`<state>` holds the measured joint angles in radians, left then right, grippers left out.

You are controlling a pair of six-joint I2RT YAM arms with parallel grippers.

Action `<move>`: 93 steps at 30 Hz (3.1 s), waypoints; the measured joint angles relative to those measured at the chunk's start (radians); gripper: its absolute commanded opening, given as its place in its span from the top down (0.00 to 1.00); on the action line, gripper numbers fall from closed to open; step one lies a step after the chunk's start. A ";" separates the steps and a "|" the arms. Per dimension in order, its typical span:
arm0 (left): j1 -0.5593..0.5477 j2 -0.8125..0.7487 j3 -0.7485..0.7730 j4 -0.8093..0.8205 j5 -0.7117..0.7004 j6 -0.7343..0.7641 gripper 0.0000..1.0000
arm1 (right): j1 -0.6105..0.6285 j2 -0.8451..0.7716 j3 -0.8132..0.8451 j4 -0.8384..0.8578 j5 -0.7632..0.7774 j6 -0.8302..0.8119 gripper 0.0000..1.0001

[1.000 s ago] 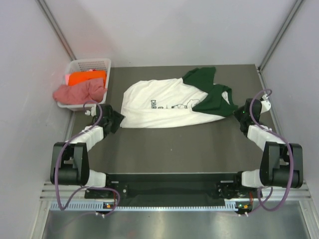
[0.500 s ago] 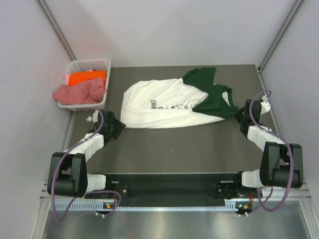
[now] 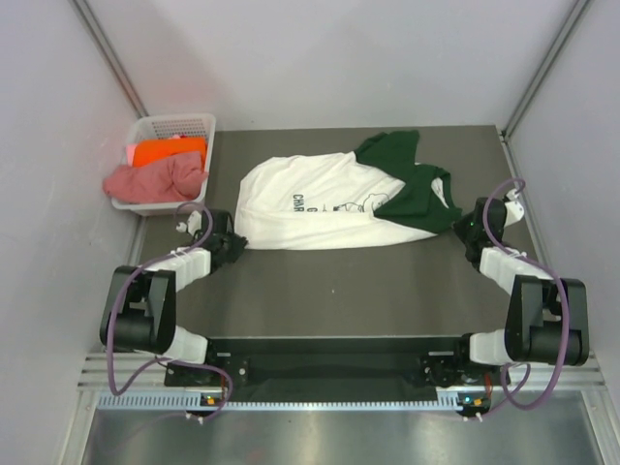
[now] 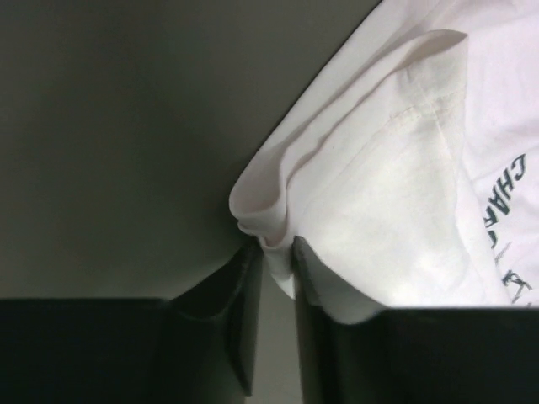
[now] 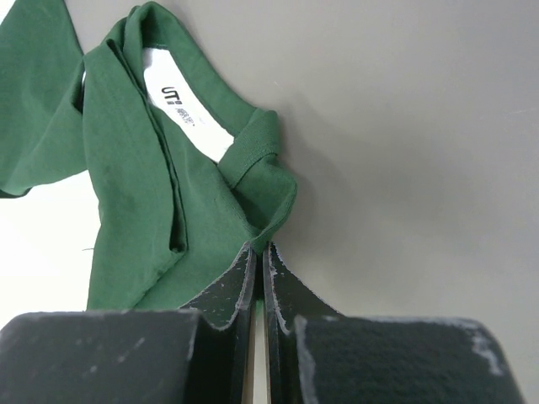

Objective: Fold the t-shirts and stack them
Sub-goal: Fold the tshirt

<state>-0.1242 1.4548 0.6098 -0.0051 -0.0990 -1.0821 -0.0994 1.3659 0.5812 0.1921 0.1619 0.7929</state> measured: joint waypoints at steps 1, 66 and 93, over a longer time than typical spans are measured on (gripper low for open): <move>0.000 0.011 0.000 0.012 -0.002 -0.006 0.85 | 0.000 0.000 0.000 0.000 0.000 0.000 1.00; 0.061 -0.148 1.002 -0.625 -0.010 0.191 1.00 | 0.000 -0.339 0.877 -0.654 -0.106 -0.124 1.00; 0.195 0.042 0.634 -0.287 0.259 0.146 1.00 | -0.193 -0.075 0.468 -0.348 -0.575 0.006 1.00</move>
<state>0.0711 1.4963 1.2434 -0.2920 0.1600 -0.9360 -0.2928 1.2911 1.0489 -0.1562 -0.4126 0.7986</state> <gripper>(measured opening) 0.024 0.012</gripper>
